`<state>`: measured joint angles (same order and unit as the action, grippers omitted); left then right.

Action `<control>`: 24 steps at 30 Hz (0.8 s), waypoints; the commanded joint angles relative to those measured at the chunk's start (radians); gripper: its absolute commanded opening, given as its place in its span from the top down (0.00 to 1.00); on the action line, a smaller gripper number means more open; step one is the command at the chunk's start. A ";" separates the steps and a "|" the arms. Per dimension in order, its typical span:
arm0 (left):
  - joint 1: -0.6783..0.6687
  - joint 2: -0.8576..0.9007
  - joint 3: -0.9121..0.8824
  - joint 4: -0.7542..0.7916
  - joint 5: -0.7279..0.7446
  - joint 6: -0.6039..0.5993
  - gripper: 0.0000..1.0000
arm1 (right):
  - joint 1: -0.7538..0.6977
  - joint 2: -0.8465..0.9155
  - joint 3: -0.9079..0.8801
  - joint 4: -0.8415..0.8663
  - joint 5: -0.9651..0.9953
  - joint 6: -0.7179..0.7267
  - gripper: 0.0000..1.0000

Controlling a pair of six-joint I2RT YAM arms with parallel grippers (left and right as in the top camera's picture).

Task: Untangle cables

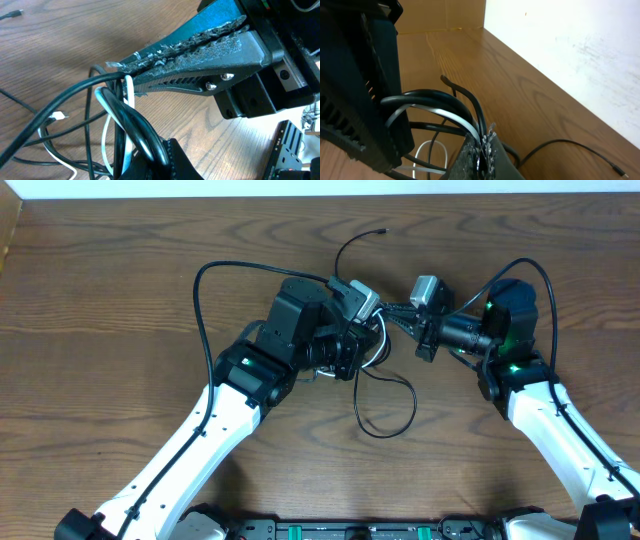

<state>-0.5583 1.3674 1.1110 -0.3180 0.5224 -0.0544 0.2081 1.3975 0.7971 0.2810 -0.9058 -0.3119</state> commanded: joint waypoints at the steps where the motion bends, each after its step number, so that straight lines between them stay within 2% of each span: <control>1: -0.003 -0.006 0.006 0.000 -0.019 0.012 0.92 | -0.005 -0.011 0.007 -0.007 -0.002 -0.004 0.99; 3: -0.002 -0.006 0.006 0.001 -0.035 0.010 0.92 | -0.005 -0.011 0.007 -0.010 0.002 -0.004 0.99; 7: -0.001 -0.006 0.006 -0.007 -0.175 -0.087 0.92 | -0.006 -0.012 0.007 -0.026 0.072 -0.003 0.99; 13: -0.001 -0.006 0.006 -0.022 -0.334 -0.217 0.93 | -0.014 -0.012 0.007 -0.078 0.404 0.126 0.99; 17: -0.001 -0.006 0.006 -0.022 -0.336 -0.218 0.93 | -0.042 -0.011 0.007 -0.133 0.617 0.217 0.99; 24: -0.001 -0.006 0.006 -0.022 -0.336 -0.218 0.93 | -0.146 -0.011 0.007 -0.237 0.818 0.375 0.99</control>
<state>-0.5602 1.3674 1.1110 -0.3374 0.2165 -0.2619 0.1200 1.3975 0.7971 0.0658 -0.2802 -0.0513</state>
